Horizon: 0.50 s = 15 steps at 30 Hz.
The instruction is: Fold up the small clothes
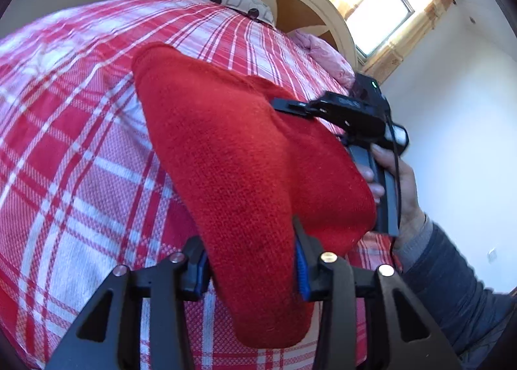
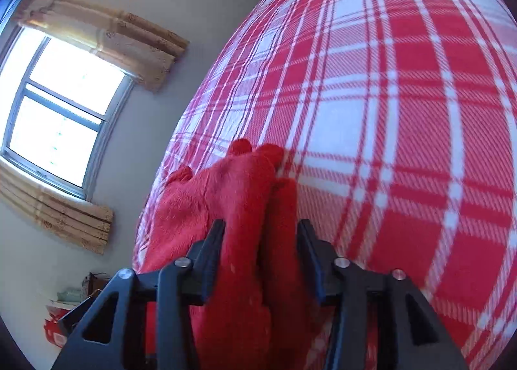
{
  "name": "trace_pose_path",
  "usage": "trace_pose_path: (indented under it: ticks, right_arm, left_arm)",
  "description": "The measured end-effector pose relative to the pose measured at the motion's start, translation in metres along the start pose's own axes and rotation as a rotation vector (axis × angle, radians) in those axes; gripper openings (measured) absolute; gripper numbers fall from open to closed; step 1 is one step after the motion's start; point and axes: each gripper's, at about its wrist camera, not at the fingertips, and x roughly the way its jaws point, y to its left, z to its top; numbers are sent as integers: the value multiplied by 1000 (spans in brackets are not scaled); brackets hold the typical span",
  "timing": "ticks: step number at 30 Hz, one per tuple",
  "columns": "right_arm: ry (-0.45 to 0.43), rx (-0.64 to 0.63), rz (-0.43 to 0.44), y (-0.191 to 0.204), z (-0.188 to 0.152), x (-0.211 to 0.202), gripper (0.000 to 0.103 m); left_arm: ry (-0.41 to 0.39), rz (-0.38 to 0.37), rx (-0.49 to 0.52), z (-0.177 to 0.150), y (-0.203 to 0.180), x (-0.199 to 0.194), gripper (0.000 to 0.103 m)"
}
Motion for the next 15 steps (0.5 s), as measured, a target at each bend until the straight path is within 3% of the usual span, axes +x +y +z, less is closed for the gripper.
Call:
trace_pose_path:
  ticks: [8, 12, 15]
  right_arm:
    - [27, -48, 77, 11, -77, -59, 68]
    - [56, -13, 82, 6, -109, -55, 69]
    - [16, -68, 38, 16, -123, -55, 69]
  left_arm:
    - [2, 21, -13, -9, 1, -3, 56]
    - [7, 19, -31, -14, 4, -5, 56]
    - [5, 25, -31, -18, 2, -9, 56]
